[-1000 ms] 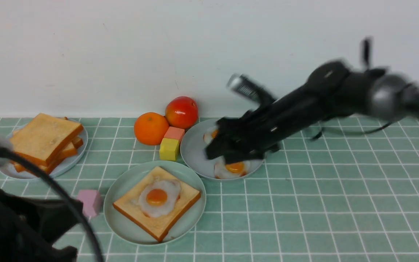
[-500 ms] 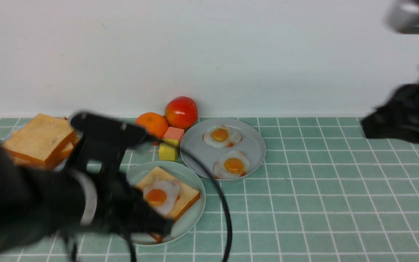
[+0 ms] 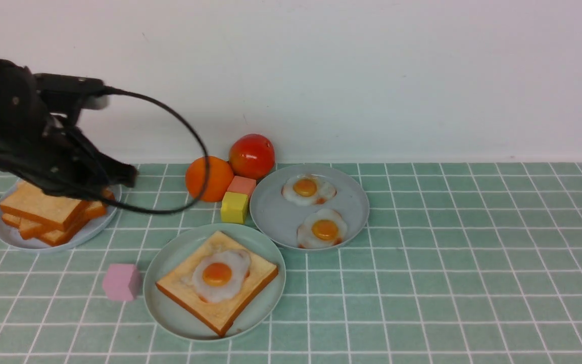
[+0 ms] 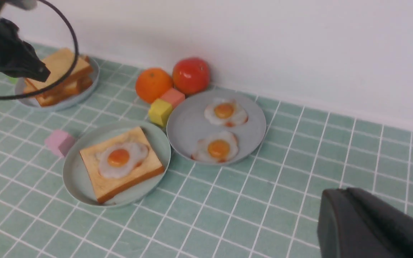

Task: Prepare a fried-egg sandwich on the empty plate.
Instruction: Use the left arm to grab a slice of bread

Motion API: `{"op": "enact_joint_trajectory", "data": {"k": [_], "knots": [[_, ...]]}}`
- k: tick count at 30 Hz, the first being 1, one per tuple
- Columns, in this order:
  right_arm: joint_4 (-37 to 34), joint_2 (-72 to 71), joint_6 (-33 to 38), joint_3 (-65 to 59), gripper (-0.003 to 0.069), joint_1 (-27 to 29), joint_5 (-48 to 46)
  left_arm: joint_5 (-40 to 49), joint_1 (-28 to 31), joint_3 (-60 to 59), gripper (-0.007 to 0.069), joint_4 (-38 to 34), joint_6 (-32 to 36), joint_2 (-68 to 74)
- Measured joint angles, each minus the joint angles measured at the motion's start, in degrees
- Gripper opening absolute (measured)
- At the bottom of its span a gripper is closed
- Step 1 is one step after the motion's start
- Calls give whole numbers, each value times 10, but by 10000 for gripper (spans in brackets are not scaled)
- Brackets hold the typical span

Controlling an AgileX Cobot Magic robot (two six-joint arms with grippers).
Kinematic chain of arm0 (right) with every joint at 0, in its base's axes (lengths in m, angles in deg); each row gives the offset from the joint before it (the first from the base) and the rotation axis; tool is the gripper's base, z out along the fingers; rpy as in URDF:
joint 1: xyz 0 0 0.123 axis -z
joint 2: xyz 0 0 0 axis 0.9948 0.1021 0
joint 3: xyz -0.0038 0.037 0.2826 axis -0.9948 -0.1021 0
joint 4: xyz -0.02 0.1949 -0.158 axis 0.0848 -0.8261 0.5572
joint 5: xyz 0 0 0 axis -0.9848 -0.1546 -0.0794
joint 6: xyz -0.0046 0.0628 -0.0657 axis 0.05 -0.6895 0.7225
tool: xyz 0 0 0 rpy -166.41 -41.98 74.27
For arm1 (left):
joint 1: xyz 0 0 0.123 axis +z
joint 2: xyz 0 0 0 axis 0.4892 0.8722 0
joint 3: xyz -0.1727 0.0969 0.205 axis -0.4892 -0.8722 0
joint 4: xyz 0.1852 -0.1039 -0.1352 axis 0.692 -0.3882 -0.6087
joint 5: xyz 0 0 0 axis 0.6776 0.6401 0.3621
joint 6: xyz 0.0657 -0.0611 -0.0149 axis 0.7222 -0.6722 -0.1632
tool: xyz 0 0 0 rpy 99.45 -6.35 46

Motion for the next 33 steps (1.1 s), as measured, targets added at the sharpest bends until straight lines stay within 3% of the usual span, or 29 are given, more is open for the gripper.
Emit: {"op": "enact_joint_trajectory", "data": {"k": [5,6,7,12,14,25,27,30,32,33], "knots": [[-3,7,0,0,31,0,0,-4,55,33,213,40,4,58],[-3,8,0,0,31,0,0,-5,56,33,221,44,4,61],[-8,18,0,0,32,0,0,-10,58,34,297,62,5,76],[-25,54,0,0,33,0,1,-51,58,34,430,89,6,106],[-32,64,0,-1,33,0,1,-67,58,35,449,101,6,119],[-56,75,1,-2,37,0,-1,-81,58,39,444,131,8,161],[-57,75,1,-2,38,0,-1,-80,58,39,400,134,8,161],[-61,75,1,-2,41,0,-1,-79,58,39,289,136,8,161],[-63,75,1,-2,43,0,-1,-78,57,39,173,135,8,161],[-63,75,1,-2,43,0,-1,-77,57,39,162,135,8,161]]}}
